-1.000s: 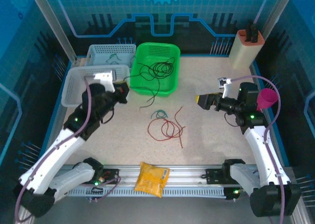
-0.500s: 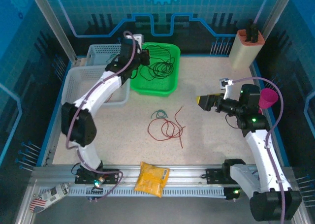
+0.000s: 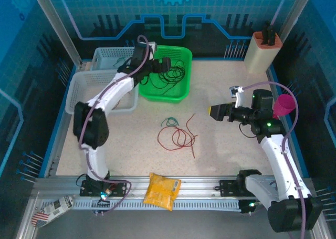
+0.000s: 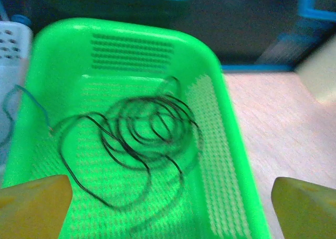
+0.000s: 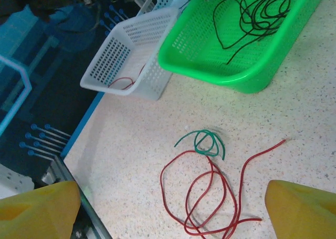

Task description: Untangle the cables

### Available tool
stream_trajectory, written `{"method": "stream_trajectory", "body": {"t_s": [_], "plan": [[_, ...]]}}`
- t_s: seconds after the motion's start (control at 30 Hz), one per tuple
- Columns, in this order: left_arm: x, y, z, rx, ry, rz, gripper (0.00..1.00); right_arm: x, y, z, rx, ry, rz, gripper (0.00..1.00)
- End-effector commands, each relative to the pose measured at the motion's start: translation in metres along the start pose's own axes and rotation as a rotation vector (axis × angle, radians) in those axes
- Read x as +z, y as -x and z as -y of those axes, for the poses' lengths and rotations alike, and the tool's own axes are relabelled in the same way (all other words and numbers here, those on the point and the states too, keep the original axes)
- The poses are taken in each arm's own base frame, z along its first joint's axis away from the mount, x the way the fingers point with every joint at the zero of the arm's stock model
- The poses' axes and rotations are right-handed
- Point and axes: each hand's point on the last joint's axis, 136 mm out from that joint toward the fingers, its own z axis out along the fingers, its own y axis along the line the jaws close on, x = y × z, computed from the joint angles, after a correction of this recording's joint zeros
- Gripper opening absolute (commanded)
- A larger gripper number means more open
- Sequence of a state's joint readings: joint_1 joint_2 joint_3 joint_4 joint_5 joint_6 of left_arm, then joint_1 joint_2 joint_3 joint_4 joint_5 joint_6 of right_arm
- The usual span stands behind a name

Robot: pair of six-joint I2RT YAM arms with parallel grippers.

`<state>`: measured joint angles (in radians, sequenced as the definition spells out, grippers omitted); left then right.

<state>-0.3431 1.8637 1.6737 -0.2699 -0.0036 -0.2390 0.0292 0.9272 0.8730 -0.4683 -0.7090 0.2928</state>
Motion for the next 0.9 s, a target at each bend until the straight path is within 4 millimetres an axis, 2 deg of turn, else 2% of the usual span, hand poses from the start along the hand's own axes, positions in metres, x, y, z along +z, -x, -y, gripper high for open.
{"method": "stream_trajectory", "body": {"t_s": [0.0,0.13,0.2,0.3,0.33,0.37,0.5,0.73,0.87], "plan": [[-0.071,-0.011,0.056,0.086,-0.302,-0.057,0.94,-0.001,-0.005,-0.007,-0.032,0.005,-0.043,0.91],[-0.108,-0.090,0.061,0.058,-0.384,-0.286,0.85,0.006,-0.019,0.000,0.053,0.007,-0.107,0.90],[-0.123,-0.117,0.063,0.072,-0.408,-0.343,0.85,0.010,-0.025,0.003,0.106,0.012,-0.135,0.89],[-0.128,-0.153,0.054,0.058,-0.394,-0.437,0.85,0.016,-0.033,0.008,0.194,0.018,-0.167,0.88],[-0.127,-0.165,0.049,0.044,-0.383,-0.474,0.85,0.018,-0.032,0.009,0.223,0.017,-0.168,0.87],[-0.124,-0.174,0.047,0.029,-0.379,-0.508,0.84,0.021,-0.042,0.015,0.269,0.010,-0.187,0.86],[-0.106,-0.211,0.044,-0.035,-0.394,-0.630,0.77,0.026,-0.052,0.020,0.344,0.001,-0.203,0.85],[-0.064,-0.242,0.041,-0.032,-0.384,-0.719,0.78,0.026,-0.060,0.024,0.351,-0.024,-0.206,0.87],[-0.045,-0.254,0.038,0.006,-0.352,-0.746,0.71,0.025,-0.060,0.023,0.342,-0.026,-0.206,0.88]]}}
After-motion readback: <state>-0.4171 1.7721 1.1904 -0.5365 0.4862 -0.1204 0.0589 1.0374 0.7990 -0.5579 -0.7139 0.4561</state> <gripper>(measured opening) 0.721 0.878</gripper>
